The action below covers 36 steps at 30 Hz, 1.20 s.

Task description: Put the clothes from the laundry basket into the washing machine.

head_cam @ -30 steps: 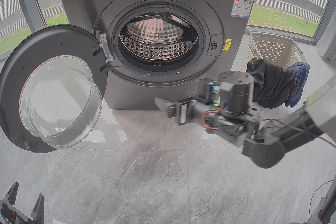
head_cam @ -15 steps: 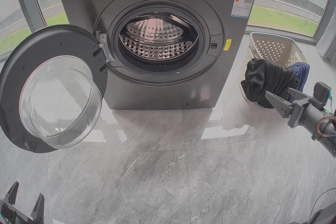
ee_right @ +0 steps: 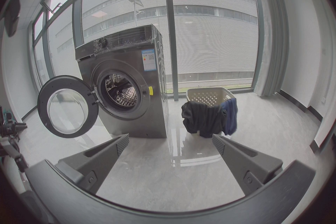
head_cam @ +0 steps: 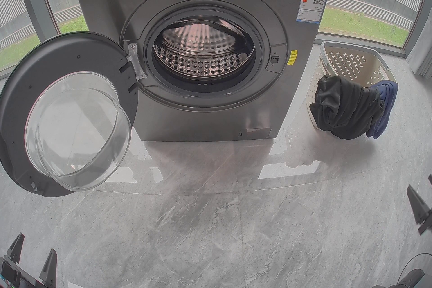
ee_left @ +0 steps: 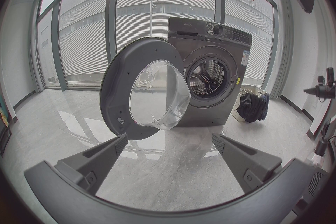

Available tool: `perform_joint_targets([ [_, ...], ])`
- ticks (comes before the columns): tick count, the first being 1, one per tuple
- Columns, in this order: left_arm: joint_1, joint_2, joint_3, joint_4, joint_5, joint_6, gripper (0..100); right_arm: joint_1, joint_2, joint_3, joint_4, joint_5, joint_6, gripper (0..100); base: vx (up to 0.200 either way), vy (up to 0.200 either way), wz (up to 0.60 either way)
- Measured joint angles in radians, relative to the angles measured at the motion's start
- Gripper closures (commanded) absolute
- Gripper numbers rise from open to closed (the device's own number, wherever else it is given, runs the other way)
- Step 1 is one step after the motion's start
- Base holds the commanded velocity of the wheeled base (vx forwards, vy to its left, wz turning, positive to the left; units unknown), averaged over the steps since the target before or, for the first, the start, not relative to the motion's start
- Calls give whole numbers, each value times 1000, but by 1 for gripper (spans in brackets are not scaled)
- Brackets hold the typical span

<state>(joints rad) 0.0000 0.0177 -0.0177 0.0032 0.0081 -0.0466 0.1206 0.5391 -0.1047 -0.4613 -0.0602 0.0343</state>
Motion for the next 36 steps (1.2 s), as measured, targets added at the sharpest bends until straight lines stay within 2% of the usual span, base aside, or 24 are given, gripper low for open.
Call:
perform_joint_targets([
  [7,0,0,0,0,0,0,0,-68,-319,65,366,46,-11,0,0,0,0],
  [10,0,0,0,0,0,-1,0,-91,-410,79,446,57,-18,0,0,0,0],
  [13,0,0,0,0,0,-1,0,-110,-466,84,459,64,-31,0,0,0,0],
  [18,0,0,0,0,0,0,0,-117,-507,87,459,88,-49,0,0,-200,0],
  [36,0,0,0,0,0,0,0,-116,-529,87,459,83,-43,0,0,-200,0],
])
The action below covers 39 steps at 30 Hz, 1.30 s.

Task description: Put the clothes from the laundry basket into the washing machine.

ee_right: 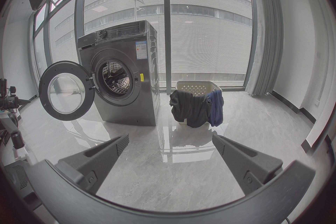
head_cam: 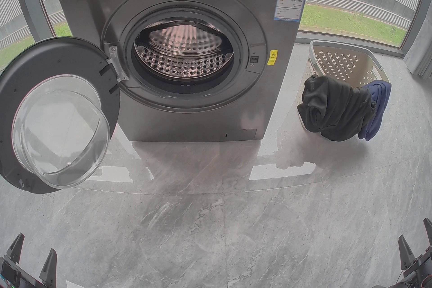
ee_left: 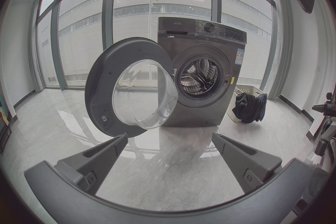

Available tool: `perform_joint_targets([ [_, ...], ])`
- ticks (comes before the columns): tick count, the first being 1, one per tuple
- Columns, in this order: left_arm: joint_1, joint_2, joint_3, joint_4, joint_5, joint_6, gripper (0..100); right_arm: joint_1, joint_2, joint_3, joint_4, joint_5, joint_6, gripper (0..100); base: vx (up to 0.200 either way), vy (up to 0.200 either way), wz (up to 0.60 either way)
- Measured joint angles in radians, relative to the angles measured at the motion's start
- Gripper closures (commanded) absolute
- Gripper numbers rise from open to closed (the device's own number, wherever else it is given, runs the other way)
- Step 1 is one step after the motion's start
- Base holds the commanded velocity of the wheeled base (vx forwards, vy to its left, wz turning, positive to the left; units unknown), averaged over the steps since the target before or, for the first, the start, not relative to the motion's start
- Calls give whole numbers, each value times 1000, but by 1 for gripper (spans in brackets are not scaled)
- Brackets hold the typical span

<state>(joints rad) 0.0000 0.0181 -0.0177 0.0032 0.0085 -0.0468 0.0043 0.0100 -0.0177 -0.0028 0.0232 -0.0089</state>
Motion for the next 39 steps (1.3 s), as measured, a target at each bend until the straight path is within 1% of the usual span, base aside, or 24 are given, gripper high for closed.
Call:
perform_joint_targets([
  [10,0,0,0,0,0,0,0,0,0,0,0,0,0,0,0,-200,0],
  [19,0,0,0,0,0,0,0,0,0,0,0,0,0,0,0,0,0],
  [31,0,0,0,0,-1,0,0,0,1,0,0,0,0,0,200,0,0],
  [39,0,0,0,0,0,1,0,-1,2,0,0,0,0,0,0,0,0],
])
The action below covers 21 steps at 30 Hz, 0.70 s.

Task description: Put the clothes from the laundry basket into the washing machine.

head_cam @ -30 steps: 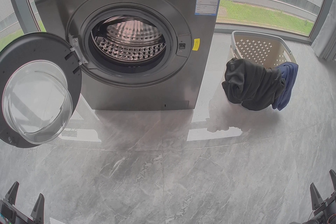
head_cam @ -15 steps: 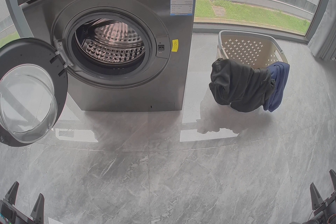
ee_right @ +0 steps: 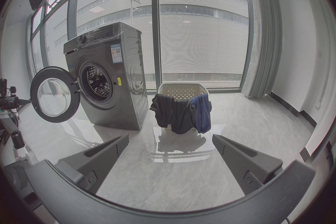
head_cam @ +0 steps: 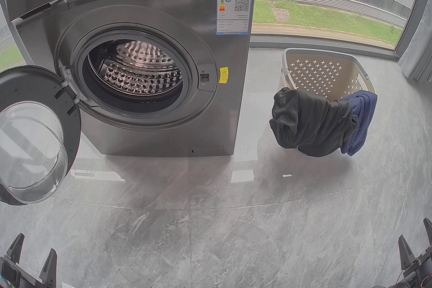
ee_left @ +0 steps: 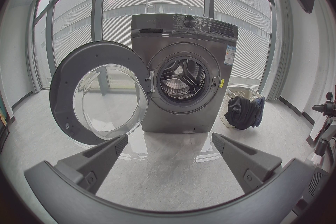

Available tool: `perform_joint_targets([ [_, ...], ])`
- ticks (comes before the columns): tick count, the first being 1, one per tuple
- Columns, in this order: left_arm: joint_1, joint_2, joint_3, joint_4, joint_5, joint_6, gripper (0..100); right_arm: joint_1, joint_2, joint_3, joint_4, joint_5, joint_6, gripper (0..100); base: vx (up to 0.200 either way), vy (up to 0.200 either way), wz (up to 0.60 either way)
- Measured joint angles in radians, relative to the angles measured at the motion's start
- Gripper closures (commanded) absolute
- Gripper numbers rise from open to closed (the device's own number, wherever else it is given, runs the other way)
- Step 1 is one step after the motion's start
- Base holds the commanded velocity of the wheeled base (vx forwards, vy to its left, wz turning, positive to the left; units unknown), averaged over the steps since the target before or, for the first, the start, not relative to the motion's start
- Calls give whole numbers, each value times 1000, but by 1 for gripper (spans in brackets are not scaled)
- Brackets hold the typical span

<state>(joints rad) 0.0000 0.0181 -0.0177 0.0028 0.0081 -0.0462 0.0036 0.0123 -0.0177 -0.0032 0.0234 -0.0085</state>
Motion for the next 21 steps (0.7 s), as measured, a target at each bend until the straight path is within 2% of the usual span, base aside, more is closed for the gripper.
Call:
perform_joint_targets([
  [1,0,0,0,0,0,0,0,0,0,0,0,0,0,0,0,0,0],
  [21,0,0,0,1,1,-1,0,1,1,0,0,1,0,0,0,-200,0],
])
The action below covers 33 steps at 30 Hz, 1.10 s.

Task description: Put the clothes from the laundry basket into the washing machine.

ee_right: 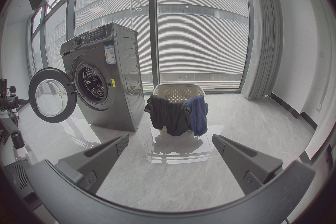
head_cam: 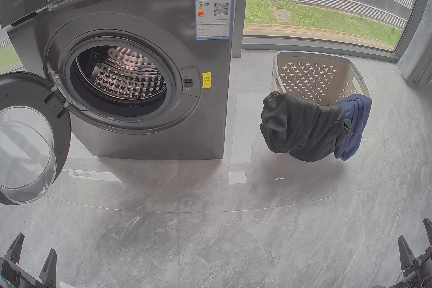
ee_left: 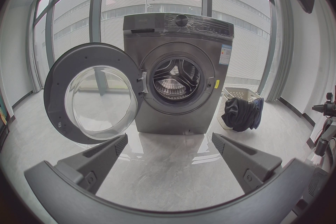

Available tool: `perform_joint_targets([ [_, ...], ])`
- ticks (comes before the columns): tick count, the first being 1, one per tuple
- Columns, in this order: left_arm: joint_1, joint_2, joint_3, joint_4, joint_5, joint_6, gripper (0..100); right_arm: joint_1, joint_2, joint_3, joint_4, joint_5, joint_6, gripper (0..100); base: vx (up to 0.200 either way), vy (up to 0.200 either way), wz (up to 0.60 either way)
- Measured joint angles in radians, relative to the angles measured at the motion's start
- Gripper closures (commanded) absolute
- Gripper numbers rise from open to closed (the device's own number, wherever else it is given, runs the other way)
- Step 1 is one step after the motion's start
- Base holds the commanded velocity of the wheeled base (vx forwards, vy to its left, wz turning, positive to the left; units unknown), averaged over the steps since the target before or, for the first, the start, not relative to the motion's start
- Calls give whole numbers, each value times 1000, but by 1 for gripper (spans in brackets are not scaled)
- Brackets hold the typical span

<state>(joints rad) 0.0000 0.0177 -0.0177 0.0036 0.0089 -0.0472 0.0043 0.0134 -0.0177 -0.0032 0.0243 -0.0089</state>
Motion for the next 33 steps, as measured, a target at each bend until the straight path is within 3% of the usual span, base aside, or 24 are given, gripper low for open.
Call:
perform_joint_targets([
  [10,0,0,0,0,0,0,0,0,0,0,1,0,0,0,0,-200,0],
  [25,0,0,0,0,0,1,0,0,1,0,1,0,0,0,0,0,0],
  [33,0,0,0,0,0,0,0,0,1,0,0,0,0,0,0,-200,0],
])
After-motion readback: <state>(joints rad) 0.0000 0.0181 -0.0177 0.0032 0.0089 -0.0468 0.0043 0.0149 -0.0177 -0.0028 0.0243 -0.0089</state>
